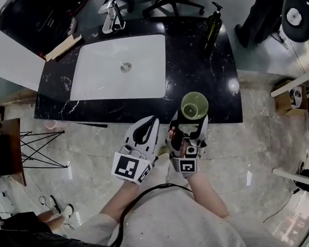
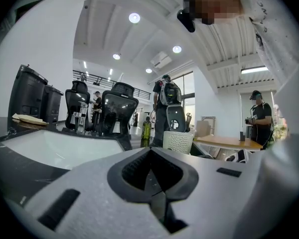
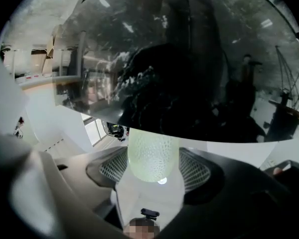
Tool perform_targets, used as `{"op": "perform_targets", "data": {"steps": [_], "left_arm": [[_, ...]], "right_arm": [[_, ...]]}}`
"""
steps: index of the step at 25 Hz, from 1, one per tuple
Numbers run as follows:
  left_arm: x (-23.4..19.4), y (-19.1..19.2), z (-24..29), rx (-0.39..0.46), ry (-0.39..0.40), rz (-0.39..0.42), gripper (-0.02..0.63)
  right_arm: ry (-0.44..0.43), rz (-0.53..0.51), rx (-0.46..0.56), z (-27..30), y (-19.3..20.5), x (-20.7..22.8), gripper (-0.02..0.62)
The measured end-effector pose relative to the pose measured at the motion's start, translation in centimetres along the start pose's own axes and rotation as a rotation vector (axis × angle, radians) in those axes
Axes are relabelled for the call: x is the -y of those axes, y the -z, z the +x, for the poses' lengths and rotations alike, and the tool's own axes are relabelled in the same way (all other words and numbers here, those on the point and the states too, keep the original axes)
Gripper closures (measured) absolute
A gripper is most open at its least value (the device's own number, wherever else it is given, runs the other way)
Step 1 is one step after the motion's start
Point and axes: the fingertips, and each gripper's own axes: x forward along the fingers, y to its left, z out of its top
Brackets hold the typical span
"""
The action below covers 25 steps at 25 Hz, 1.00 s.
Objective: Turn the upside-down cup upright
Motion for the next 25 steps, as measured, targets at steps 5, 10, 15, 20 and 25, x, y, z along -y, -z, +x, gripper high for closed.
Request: {"op": "perform_targets", "data": {"steps": [5, 10, 15, 20, 25], "left_arm": [[0.2, 0.3, 0.2, -0.006, 0.005, -0.002, 0.6], [0.5, 0.6, 0.3, -0.013, 0.013, -0.006, 0.6], [0.5, 1.0, 0.2, -0.026, 0.019, -0.01, 0.6], [0.5, 0.9, 0.2, -0.026, 0.02, -0.014, 0.6], [0.7, 1.2, 0.4, -0.031, 0.035, -0.022, 0.6]], "right_arm": [[-0.019, -0.004, -0.025, 0.0, 0.2, -0.2, 0.272], [-0.022, -0.037, -0.038, 0.0, 0.1, -0.5, 0.271], [-0.008, -0.06, -0.031, 0.1, 0.1, -0.4, 0.27], [-0.001, -0.085, -0.042, 0.2, 0.3, -0.5, 0.27], [0.01, -0.12, -0.097, 0.1, 1.2, -0.5, 0.251]]}}
